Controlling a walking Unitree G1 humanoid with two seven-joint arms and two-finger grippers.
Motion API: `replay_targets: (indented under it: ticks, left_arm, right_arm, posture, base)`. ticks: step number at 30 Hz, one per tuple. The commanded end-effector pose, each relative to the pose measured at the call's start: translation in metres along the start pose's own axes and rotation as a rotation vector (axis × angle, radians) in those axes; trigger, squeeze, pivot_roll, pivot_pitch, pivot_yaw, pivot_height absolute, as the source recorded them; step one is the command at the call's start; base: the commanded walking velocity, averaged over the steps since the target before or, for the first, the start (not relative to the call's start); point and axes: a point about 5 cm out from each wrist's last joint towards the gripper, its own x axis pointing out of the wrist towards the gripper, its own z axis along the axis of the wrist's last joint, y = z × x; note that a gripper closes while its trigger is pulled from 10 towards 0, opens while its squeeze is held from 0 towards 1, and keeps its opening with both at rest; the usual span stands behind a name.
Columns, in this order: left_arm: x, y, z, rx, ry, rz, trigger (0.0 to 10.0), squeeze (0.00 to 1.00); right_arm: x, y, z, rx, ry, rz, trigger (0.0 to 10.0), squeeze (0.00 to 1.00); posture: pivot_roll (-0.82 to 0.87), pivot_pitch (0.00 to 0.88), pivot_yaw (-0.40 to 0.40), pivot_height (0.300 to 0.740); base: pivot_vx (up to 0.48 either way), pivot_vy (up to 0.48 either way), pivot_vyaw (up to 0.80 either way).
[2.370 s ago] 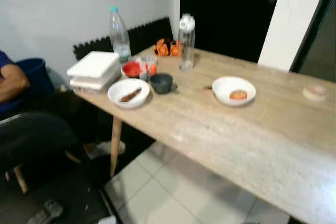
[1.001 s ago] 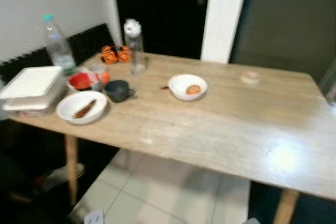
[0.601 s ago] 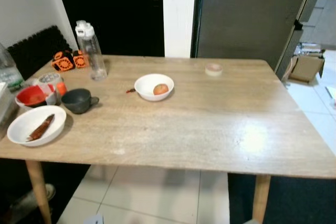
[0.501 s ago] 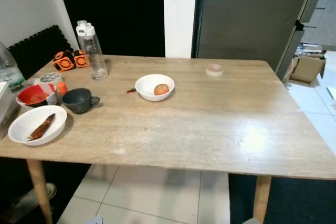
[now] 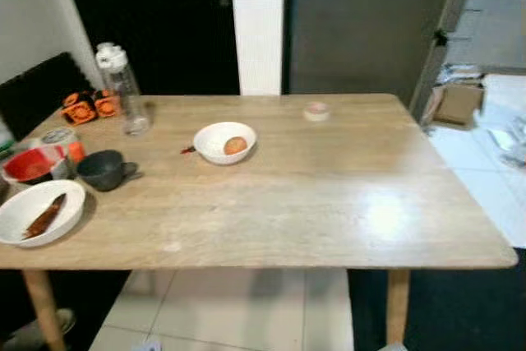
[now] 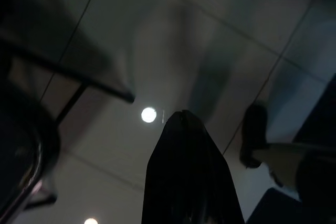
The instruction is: Restocking fridge
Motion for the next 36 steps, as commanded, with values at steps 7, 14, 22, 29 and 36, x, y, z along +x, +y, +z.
replay_targets:
  ticks: [7, 14, 22, 29, 36]
  left_arm:
    - [-0.002, 0.005, -0.008, 0.018, 0.034, 0.016, 10.0, 0.00]
    - [-0.002, 0.004, -0.009, 0.021, 0.036, 0.013, 10.0, 0.00]
    - [-0.002, 0.006, -0.008, -0.010, 0.028, 0.030, 10.0, 0.00]
    - [-0.002, 0.013, -0.007, -0.035, 0.020, 0.059, 10.0, 0.00]
    - [-0.002, 0.014, -0.006, -0.036, 0.017, 0.062, 10.0, 0.00]
  right_arm:
    - [0.001, 0.005, 0.000, 0.017, -0.005, 0.001, 10.0, 0.00]
    - [0.001, 0.004, 0.000, 0.013, -0.004, 0.002, 10.0, 0.00]
    - [0.001, 0.005, 0.000, 0.010, 0.002, 0.008, 10.0, 0.00]
    - [0.001, 0.004, 0.000, 0.008, 0.001, 0.002, 10.0, 0.00]
    - [0.001, 0.004, 0.000, 0.011, -0.004, -0.003, 10.0, 0.00]
  posture:
    - [-0.08, 0.000, 0.018, 0.740]
    - [-0.08, 0.000, 0.018, 0.740]
    - [-0.08, 0.000, 0.018, 0.740]
    - [-0.08, 0.000, 0.017, 0.740]
    - [-0.08, 0.000, 0.015, 0.740]
  base:
    - [0.000, 0.000, -0.41]
    - [0.000, 0.000, 0.00]
    - [0.000, 0.000, -0.58]
    - [0.000, 0.000, -0.78]
    - [0.000, 0.000, -0.45]
